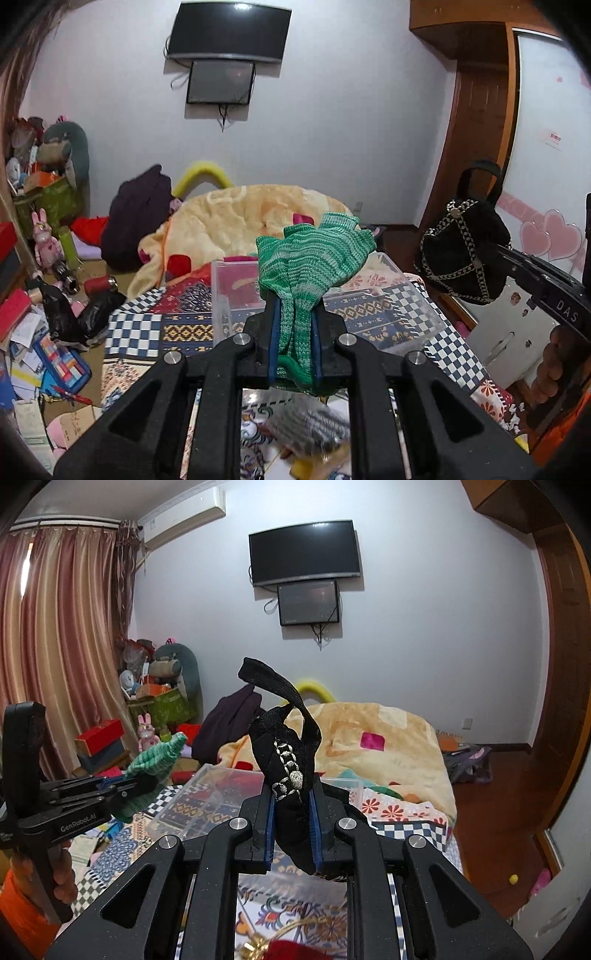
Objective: Organize soft objects
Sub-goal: 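Lift the glove with the left tool while the right tool carries the black bag over the clear box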
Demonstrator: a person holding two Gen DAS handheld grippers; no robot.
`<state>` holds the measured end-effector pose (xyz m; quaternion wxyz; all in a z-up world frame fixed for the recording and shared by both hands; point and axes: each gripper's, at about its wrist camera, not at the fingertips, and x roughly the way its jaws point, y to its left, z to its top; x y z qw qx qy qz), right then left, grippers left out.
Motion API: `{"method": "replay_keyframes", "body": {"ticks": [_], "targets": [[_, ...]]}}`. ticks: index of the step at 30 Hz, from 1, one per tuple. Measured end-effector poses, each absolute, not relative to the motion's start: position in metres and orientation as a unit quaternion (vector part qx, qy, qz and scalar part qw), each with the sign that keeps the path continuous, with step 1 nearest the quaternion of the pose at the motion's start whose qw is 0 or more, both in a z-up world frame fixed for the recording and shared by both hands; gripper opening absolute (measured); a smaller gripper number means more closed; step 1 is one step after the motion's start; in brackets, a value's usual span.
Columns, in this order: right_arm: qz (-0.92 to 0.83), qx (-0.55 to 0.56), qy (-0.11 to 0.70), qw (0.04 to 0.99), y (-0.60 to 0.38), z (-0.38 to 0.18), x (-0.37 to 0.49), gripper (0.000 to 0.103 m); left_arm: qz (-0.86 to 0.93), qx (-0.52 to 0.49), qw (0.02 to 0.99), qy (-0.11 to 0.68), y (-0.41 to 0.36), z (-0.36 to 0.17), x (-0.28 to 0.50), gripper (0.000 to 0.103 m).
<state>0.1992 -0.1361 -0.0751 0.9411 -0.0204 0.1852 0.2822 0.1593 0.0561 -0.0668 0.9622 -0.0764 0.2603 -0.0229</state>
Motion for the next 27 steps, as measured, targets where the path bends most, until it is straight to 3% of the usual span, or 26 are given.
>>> {"method": "replay_keyframes", "body": {"ticks": [20, 22, 25, 27], "targets": [[0.28, -0.099, 0.33, 0.896, -0.086, -0.14, 0.265, 0.014, -0.015, -0.045, 0.918, 0.393, 0.046, -0.132, 0.253, 0.014], [0.284, -0.1, 0.342, 0.89, -0.084, -0.143, 0.268, 0.017, -0.016, -0.043, 0.918, 0.394, 0.045, -0.133, 0.252, 0.019], [0.287, -0.108, 0.344, 0.887, -0.083, -0.143, 0.266, 0.018, -0.019, -0.047, 0.92, 0.388, 0.046, -0.131, 0.249, 0.039], [0.29, -0.113, 0.344, 0.886, -0.082, -0.141, 0.264, 0.023, -0.017, -0.049, 0.924, 0.379, 0.046, -0.127, 0.244, 0.052]]}}
